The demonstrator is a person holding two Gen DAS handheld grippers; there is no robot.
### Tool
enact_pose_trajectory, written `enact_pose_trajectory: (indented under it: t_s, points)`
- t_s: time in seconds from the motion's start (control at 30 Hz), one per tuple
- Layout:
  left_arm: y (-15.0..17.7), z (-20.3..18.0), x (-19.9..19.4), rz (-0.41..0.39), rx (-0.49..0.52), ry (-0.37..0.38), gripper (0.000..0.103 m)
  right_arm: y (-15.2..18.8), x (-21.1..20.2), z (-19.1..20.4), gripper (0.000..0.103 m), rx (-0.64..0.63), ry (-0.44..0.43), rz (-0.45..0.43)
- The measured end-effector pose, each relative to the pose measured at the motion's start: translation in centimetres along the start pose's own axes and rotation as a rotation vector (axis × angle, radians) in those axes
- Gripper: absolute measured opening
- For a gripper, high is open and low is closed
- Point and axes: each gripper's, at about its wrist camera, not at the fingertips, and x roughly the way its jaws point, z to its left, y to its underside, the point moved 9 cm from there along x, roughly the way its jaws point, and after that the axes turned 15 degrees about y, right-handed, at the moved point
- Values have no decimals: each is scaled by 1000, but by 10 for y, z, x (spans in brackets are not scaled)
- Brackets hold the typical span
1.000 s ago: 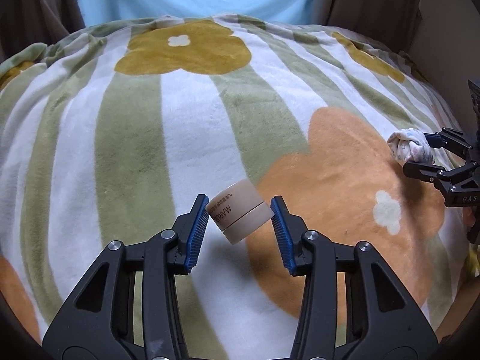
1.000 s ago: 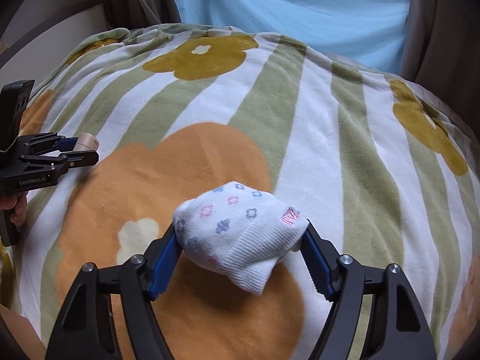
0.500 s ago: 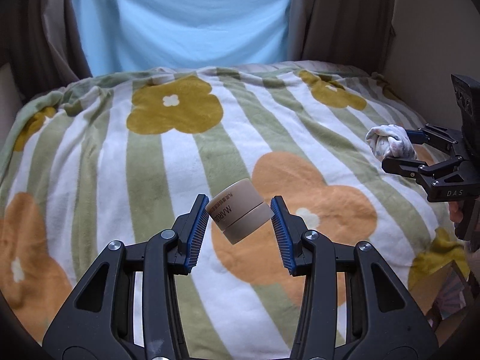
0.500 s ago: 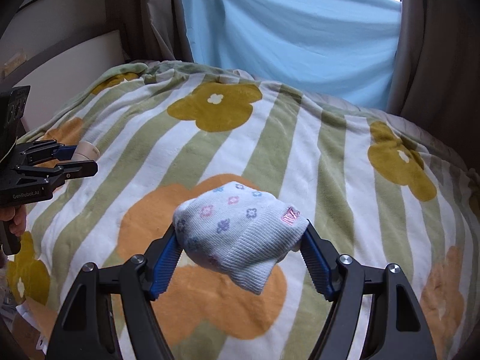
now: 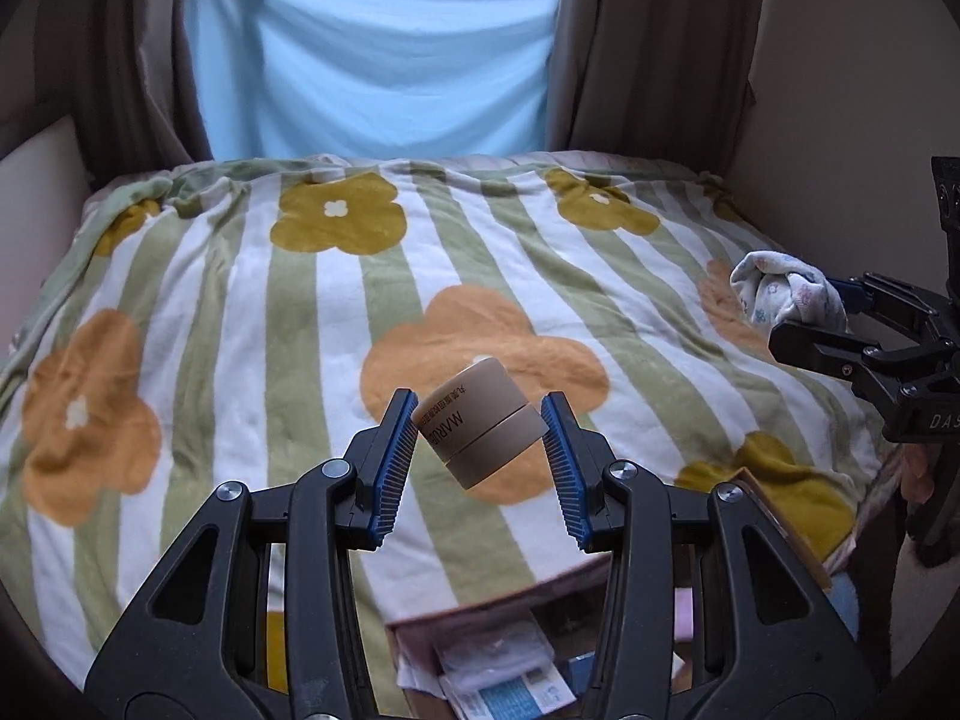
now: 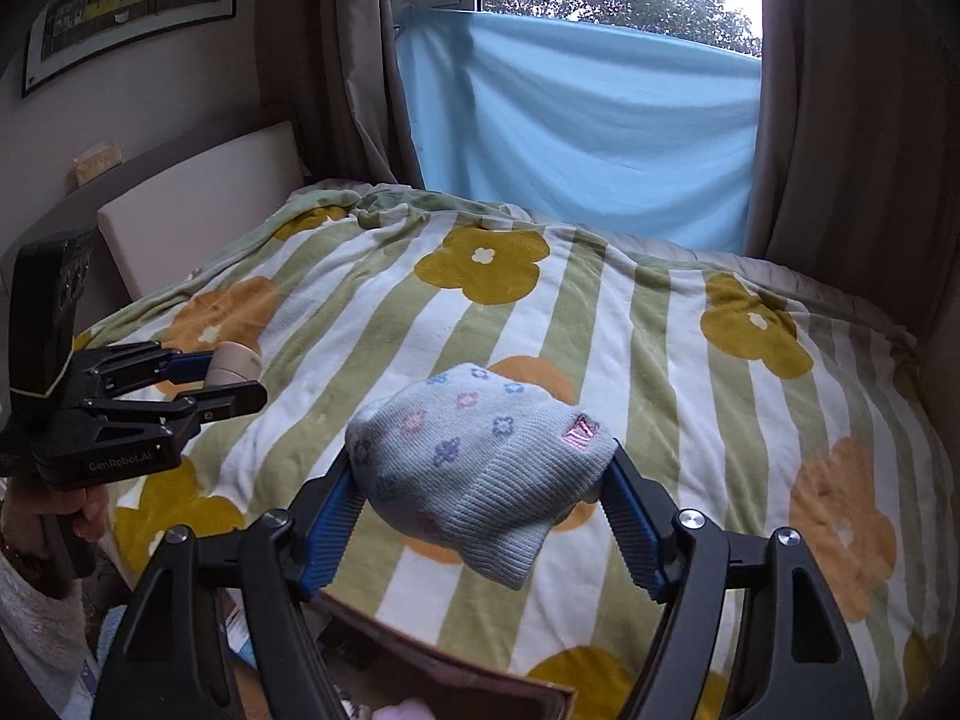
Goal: Organize objects
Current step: 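Carry the jar and sock over the cardboard box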
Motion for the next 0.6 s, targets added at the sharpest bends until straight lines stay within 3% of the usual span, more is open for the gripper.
enact_pose_trajectory:
  t_s: [0.33, 0.6]
  points:
    - [72, -45, -28, 9, 2, -47, 39, 80, -38, 17, 71, 67, 33, 70]
    - [134, -35, -21, 28, -114, -105, 39, 152, -24, 16, 71, 126, 110, 176]
